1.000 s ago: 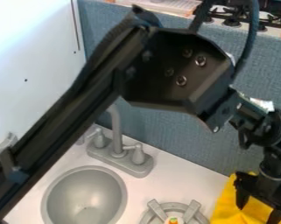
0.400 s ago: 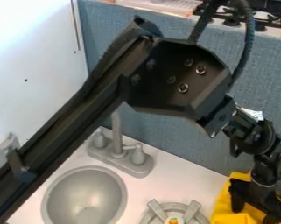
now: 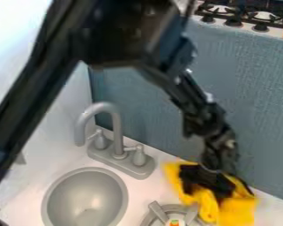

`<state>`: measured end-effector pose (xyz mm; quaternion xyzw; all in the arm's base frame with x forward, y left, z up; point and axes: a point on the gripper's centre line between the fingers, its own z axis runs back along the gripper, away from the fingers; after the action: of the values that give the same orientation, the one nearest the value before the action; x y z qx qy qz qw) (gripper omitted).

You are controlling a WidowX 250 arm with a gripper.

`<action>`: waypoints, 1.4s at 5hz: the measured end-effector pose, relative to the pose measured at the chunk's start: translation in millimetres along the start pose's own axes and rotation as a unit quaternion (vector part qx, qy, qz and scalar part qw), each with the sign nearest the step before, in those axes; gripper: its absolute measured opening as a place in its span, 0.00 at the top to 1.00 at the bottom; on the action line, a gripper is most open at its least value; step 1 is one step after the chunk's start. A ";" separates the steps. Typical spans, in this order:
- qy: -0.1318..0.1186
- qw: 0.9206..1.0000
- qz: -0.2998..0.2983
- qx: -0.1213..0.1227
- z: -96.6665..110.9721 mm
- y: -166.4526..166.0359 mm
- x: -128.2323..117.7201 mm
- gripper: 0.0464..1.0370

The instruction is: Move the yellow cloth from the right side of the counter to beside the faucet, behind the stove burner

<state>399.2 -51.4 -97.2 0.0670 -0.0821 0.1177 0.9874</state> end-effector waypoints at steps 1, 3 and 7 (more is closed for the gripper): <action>0.006 0.999 0.027 0.030 -4.2 43.3 3.1 0.03; 0.006 0.997 0.070 0.012 0.8 67.7 -0.6 0.03; 0.087 0.994 0.031 -0.052 121.8 47.1 -53.9 0.04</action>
<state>318.3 -36.3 17.6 0.0021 -0.0037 0.1489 0.9888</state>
